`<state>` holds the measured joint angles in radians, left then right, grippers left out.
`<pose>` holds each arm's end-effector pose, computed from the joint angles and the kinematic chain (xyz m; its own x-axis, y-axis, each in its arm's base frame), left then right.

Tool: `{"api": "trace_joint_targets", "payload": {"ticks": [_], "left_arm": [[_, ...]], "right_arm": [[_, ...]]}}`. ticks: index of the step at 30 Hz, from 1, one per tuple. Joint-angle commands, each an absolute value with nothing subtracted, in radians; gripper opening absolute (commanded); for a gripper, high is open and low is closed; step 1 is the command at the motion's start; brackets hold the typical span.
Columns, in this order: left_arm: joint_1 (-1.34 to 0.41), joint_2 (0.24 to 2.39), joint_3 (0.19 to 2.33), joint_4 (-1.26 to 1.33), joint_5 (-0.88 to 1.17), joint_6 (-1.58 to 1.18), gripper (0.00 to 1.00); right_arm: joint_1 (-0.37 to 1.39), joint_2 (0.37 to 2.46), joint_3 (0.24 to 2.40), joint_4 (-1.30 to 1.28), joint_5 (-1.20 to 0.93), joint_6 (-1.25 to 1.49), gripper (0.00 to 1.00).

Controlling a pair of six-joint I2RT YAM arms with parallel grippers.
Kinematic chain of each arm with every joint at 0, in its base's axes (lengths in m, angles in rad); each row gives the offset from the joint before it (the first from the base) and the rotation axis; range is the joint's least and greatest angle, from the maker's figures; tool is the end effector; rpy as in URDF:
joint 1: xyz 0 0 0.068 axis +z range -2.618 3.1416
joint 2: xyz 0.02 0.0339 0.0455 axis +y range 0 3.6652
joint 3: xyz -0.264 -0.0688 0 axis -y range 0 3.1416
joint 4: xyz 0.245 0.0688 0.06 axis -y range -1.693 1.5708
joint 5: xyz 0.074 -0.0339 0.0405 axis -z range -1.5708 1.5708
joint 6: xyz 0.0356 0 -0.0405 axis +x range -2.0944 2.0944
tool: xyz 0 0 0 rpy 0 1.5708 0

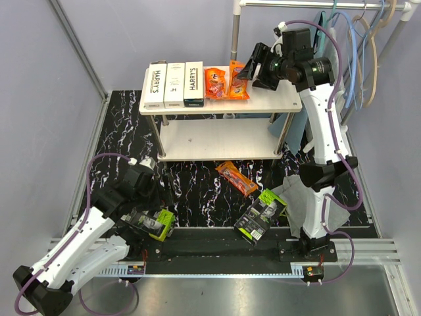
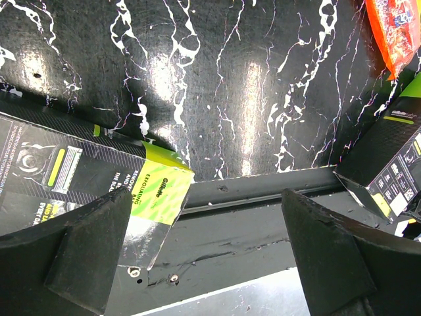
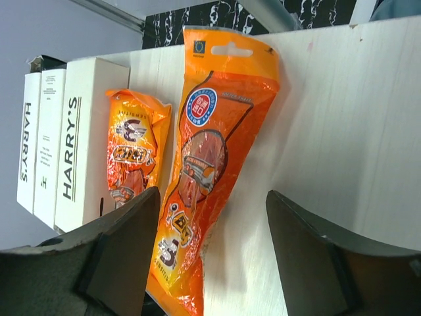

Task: Place and organize the shaving razors onto the shelf

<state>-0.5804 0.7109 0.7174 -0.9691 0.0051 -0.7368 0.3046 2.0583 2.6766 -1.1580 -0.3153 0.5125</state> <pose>0.1063 -0.0699 0.2574 -0.8784 -0.2275 -0.4204 -0.0532 0.9205 -0.3870 0.3793 0.1308 0.4822 -0.6915 0.2713 -0.6695 -0.2293 0.7965 0.5595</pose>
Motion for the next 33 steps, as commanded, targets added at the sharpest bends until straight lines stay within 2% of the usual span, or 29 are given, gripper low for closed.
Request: {"api": "trace_joint_targets", "payload": {"ticks": [1, 10, 25, 33], "left_arm": [[-0.578, 0.707, 0.716, -0.925, 0.02, -0.724, 0.99], [-0.578, 0.715, 0.718, -0.927, 0.021, -0.721, 0.99], [-0.578, 0.718, 0.716, -0.925, 0.021, -0.721, 0.99], [-0.578, 0.723, 0.718, -0.925, 0.025, -0.721, 0.99]], "right_arm": [[0.298, 2.077, 2.675, -1.091, -0.295, 0.534, 0.75], [0.298, 2.083, 2.652, -1.037, -0.376, 0.571, 0.67], [0.316, 2.063, 2.58, -0.98, -0.443, 0.574, 0.68], [0.316, 1.988, 2.537, -0.992, -0.261, 0.566, 0.73]]}}
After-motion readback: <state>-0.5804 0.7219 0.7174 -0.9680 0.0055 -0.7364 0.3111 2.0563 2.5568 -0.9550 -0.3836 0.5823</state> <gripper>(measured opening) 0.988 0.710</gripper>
